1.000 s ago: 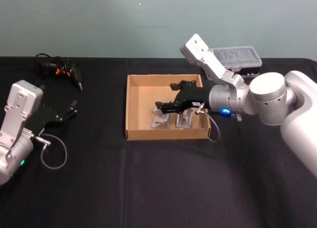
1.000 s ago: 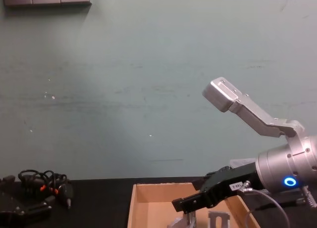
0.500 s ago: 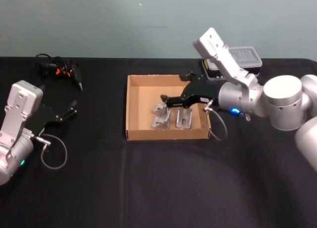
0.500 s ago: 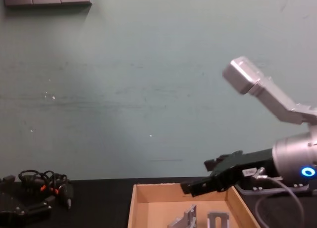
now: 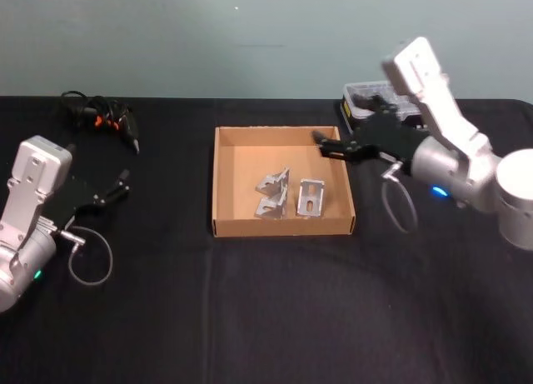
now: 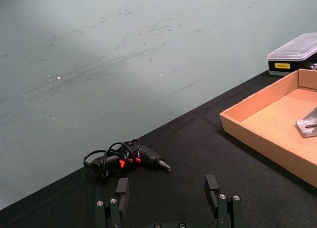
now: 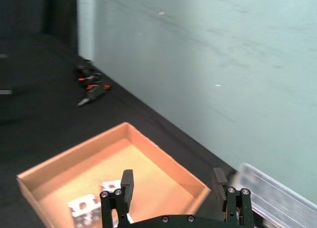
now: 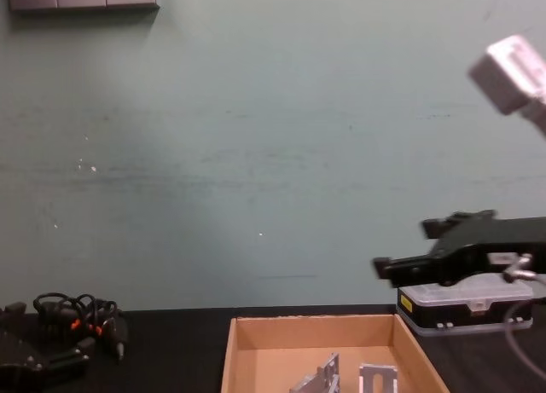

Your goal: Use one hand to pick up the angle iron from the table and place it into the box.

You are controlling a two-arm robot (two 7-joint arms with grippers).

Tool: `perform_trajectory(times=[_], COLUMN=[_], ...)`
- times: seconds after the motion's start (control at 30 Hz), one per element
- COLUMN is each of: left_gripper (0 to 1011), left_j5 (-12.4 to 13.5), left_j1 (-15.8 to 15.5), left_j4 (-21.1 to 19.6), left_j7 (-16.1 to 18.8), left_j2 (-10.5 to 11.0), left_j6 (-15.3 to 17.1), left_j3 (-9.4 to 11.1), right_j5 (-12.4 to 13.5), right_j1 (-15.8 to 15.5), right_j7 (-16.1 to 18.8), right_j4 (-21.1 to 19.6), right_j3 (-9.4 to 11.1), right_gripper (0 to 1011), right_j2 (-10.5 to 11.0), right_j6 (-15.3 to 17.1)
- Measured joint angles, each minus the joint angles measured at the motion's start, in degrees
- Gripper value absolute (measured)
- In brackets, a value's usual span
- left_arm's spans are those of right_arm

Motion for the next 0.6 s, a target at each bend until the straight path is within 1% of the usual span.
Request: perform_trajectory(times=[0.03, 0.07, 0.1, 0.13, 0.27, 0.3, 0.37, 0.4, 0.6], left_gripper=[1000, 1000, 1000, 1000, 1000, 1000, 1000, 1000, 1000], left_j5=[0.0, 0.0, 0.0, 0.0, 0.0, 0.0, 0.0, 0.0, 0.0], left_j1=[0.0, 0.0, 0.0, 0.0, 0.0, 0.0, 0.0, 0.0, 0.0], left_j4=[0.0, 0.0, 0.0, 0.0, 0.0, 0.0, 0.0, 0.0, 0.0], left_j7=[0.0, 0.0, 0.0, 0.0, 0.0, 0.0, 0.0, 0.0, 0.0], left_j2=[0.0, 0.0, 0.0, 0.0, 0.0, 0.0, 0.0, 0.0, 0.0], left_j6=[0.0, 0.0, 0.0, 0.0, 0.0, 0.0, 0.0, 0.0, 0.0], left_j3=[0.0, 0.0, 0.0, 0.0, 0.0, 0.0, 0.0, 0.0, 0.0], right_j5=[-0.15, -0.42, -0.48, -0.69, -0.95, -1.21, -1.43, -1.75, -2.91], right_j1=[-0.71, -2.23, -2.97, -4.51, -7.55, -8.85, -10.1, -11.15, -13.66], right_j7=[-0.69, -2.03, -2.7, -3.97, -6.35, -7.35, -8.28, -9.02, -11.17], right_j4=[-0.71, -2.01, -2.61, -3.81, -5.89, -6.72, -7.45, -7.95, -8.32], right_j3=[0.52, 1.66, 2.21, 3.36, 5.58, 6.56, 7.4, 8.15, 10.13], right_gripper=[1003, 1003, 1003, 1003, 1003, 1002, 1003, 1003, 1003], right_j2=[0.24, 0.73, 0.96, 1.36, 2.04, 2.32, 2.49, 2.63, 2.51], right_j6=[-0.06, -0.16, -0.21, -0.31, -0.58, -0.63, -0.72, -0.83, -1.11])
